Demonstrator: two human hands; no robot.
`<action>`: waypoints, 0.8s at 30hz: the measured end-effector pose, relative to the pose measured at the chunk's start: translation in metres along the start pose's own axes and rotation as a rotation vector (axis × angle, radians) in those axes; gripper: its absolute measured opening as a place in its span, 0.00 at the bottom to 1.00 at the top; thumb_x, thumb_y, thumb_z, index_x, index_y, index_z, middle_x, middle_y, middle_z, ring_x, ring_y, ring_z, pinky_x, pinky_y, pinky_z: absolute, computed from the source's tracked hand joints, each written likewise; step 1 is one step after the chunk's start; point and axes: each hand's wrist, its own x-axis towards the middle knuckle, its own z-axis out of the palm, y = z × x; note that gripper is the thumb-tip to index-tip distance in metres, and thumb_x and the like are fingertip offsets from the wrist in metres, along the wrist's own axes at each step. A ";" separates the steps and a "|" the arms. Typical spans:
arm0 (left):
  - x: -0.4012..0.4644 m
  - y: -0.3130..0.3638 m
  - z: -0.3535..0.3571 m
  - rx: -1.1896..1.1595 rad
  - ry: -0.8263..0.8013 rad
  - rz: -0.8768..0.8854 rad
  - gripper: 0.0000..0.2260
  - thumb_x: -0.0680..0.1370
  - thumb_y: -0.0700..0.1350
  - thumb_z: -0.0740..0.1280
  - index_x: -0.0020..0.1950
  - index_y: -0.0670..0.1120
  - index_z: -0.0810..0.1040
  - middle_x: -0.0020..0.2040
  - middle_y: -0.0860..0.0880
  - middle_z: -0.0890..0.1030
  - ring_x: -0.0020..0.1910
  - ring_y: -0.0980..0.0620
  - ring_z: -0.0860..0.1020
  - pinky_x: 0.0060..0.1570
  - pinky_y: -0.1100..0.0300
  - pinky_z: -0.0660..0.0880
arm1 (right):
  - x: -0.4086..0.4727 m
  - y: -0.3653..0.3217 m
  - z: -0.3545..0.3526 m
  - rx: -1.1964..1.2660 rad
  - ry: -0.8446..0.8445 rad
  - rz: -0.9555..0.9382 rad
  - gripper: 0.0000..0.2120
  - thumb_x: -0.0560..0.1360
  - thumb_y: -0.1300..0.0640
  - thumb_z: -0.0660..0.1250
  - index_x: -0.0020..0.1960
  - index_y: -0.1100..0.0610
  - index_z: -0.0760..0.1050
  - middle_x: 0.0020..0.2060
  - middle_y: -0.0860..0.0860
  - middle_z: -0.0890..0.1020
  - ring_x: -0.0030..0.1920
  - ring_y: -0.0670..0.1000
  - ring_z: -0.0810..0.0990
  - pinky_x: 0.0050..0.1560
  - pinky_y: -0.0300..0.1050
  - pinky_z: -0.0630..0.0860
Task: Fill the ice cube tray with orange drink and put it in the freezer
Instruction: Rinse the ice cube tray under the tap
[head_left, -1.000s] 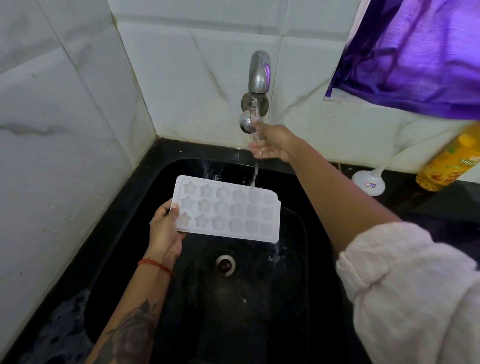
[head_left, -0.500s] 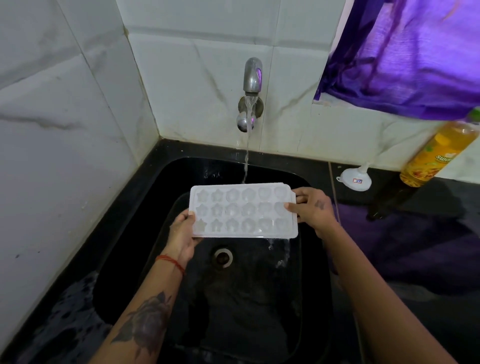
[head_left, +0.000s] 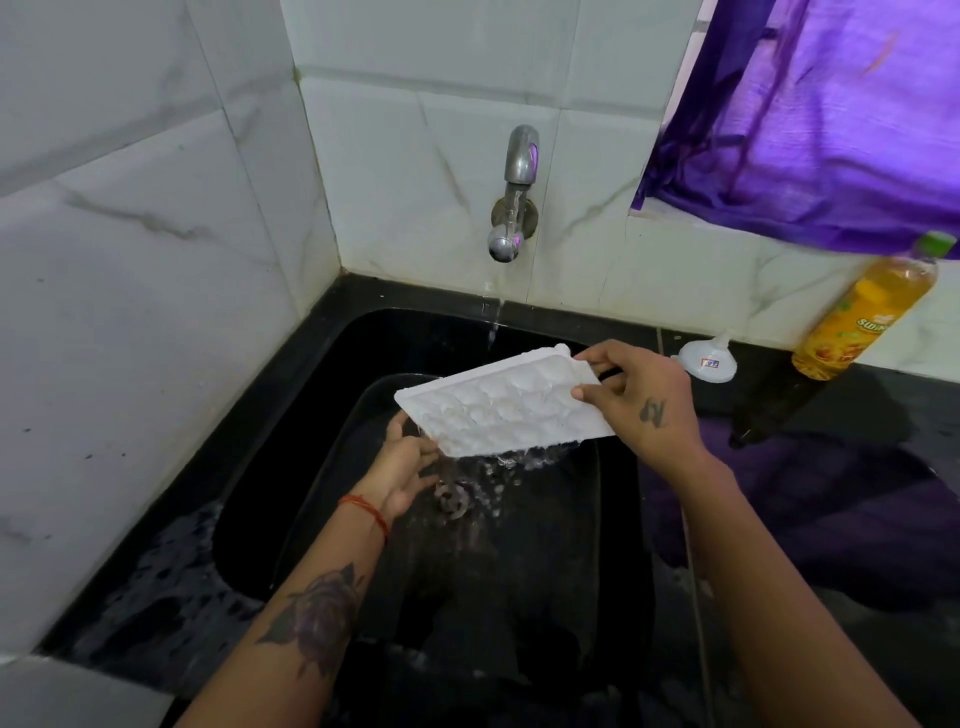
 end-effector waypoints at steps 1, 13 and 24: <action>-0.002 0.002 0.001 -0.009 0.011 0.024 0.28 0.78 0.30 0.55 0.73 0.53 0.58 0.63 0.46 0.75 0.52 0.50 0.76 0.55 0.46 0.72 | -0.002 0.000 -0.002 -0.012 0.008 -0.023 0.10 0.67 0.60 0.74 0.47 0.50 0.81 0.36 0.41 0.79 0.35 0.41 0.79 0.41 0.33 0.73; -0.035 0.029 0.016 -0.021 0.041 0.372 0.28 0.77 0.28 0.55 0.71 0.54 0.61 0.61 0.59 0.73 0.54 0.55 0.74 0.54 0.53 0.72 | -0.017 0.004 -0.030 -0.034 0.241 -0.361 0.04 0.68 0.64 0.73 0.42 0.59 0.80 0.40 0.48 0.82 0.40 0.49 0.81 0.42 0.42 0.76; -0.049 -0.026 0.001 0.200 0.077 0.186 0.32 0.74 0.25 0.55 0.73 0.51 0.59 0.68 0.47 0.72 0.49 0.55 0.74 0.36 0.61 0.73 | -0.061 0.066 0.022 -0.040 0.166 -0.340 0.14 0.67 0.70 0.71 0.45 0.53 0.77 0.42 0.53 0.85 0.42 0.50 0.84 0.43 0.34 0.74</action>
